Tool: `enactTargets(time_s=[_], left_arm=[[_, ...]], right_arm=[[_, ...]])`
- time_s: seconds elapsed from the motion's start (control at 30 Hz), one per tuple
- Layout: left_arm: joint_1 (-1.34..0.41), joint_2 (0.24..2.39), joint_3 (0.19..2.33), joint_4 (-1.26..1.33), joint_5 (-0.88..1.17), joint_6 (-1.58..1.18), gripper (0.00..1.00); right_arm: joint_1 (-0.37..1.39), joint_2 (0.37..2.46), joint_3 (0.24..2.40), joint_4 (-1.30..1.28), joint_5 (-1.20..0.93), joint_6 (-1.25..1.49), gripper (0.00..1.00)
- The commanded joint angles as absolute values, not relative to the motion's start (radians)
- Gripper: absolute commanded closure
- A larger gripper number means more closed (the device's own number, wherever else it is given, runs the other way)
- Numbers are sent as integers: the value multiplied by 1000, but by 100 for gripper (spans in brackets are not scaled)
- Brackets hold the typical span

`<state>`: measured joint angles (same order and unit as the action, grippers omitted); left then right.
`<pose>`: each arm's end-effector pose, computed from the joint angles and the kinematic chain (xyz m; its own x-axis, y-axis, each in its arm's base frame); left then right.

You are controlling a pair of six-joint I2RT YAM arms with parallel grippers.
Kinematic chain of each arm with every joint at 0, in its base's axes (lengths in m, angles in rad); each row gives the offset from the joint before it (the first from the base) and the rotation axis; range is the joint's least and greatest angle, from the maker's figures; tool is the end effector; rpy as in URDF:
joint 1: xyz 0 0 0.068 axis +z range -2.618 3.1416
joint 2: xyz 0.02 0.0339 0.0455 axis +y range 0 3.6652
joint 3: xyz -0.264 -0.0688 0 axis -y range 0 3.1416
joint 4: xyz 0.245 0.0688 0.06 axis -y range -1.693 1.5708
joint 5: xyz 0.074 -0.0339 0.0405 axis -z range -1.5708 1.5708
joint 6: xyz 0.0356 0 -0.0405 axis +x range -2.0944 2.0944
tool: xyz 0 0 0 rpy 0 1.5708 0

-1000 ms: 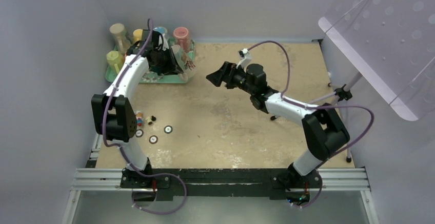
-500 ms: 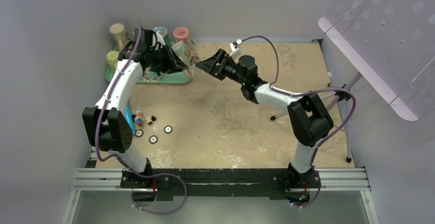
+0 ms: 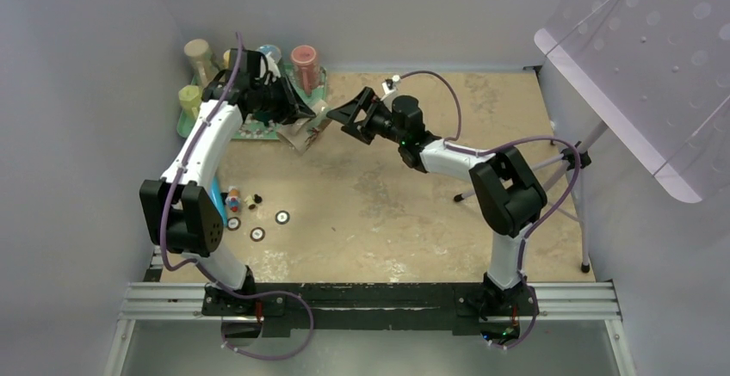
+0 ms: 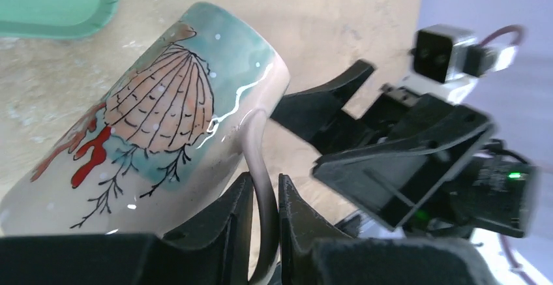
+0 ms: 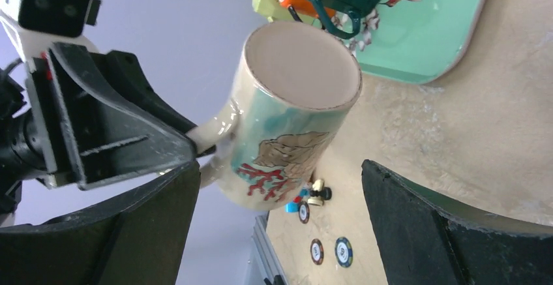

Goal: Turn the mug right side up

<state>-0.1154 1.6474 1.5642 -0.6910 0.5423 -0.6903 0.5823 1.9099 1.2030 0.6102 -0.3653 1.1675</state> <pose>0.3595 -0.0602 0.3431 -0.8317 -0.4527 -0.3215 -0.0836 0.6745 -0.7335 0.3604 0.2525 0.2386 -0.7772 0.5168 -0.3589 -0.2440 0.2782 0.9290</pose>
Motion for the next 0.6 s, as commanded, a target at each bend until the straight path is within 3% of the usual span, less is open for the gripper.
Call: enactTargets(time_s=[0.0, 0.37, 0.57], left_arm=[[-121, 1692, 1597, -684, 424, -528, 100], [-117, 1860, 1719, -719, 346, -418, 100], [-117, 1854, 1728, -719, 363, -464, 100]], right_arm=[[585, 1872, 1226, 553, -303, 1145, 2], [595, 1878, 1288, 462, -329, 993, 2], [668, 1813, 1294, 333, -155, 764, 2]])
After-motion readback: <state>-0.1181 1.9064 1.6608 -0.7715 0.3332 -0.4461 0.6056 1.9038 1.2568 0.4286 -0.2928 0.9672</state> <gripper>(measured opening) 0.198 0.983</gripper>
